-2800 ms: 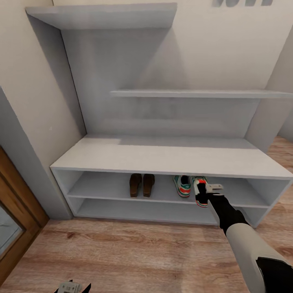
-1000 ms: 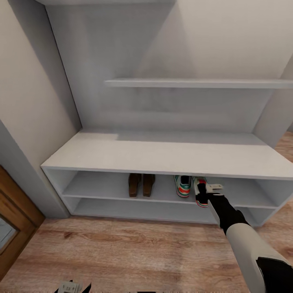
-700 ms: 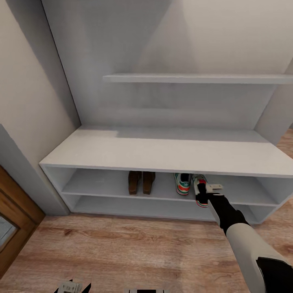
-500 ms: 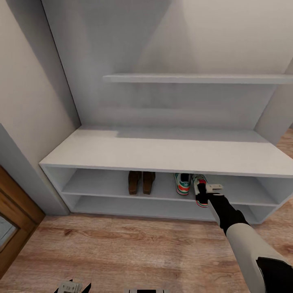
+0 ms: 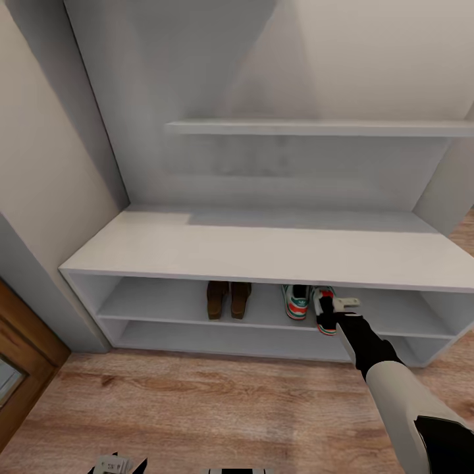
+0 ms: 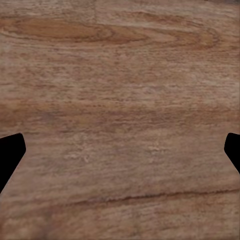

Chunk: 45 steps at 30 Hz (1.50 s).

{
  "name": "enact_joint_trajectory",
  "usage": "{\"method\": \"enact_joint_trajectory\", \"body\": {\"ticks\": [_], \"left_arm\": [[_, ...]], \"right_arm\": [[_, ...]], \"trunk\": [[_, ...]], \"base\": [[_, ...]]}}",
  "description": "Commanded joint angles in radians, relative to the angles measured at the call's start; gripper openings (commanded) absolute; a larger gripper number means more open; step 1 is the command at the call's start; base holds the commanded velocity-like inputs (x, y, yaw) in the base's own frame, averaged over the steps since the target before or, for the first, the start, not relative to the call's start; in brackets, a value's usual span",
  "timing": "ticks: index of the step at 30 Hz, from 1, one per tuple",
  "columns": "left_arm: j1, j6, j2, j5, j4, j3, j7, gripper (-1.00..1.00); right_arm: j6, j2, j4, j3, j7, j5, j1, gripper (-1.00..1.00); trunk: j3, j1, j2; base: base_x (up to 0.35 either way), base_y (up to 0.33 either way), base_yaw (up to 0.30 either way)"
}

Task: Pick up the two gym shoes and the two sandals from the corridor floor and place them onto the hallstand (shoe rack) in the corridor, making sure they are on the rack and not on the floor. Arrange them so the two gym shoes are next to each other and the two sandals are next to each other.

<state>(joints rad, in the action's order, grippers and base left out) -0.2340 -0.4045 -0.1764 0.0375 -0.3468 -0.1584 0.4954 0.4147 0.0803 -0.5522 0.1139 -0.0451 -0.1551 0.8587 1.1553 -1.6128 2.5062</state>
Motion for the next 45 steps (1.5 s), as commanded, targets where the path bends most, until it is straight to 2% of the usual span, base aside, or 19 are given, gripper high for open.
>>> {"method": "enact_joint_trajectory", "body": {"ticks": [1, 12, 45], "left_arm": [[-0.001, 0.001, 0.000, 0.004, 0.001, -0.006, 0.010, 1.00], [-0.001, 0.001, 0.000, 0.004, 0.002, -0.006, 0.009, 1.00], [-0.001, 0.001, 0.000, 0.004, 0.003, -0.006, 0.010, 1.00]], "right_arm": [[0.006, -0.001, -0.002, 0.003, 0.002, -0.010, 0.000, -1.00], [0.006, 0.012, -0.002, 0.003, 0.001, -0.009, 0.000, -1.00], [0.006, 0.012, 0.001, 0.001, 0.001, -0.009, 0.000, -1.00]], "trunk": [[0.001, 0.000, 0.000], [0.001, 0.000, 0.000], [0.001, 0.000, 0.000]], "base": [[0.024, 0.000, 0.000], [0.049, 0.000, 0.000], [0.024, 0.000, 0.000]]}}
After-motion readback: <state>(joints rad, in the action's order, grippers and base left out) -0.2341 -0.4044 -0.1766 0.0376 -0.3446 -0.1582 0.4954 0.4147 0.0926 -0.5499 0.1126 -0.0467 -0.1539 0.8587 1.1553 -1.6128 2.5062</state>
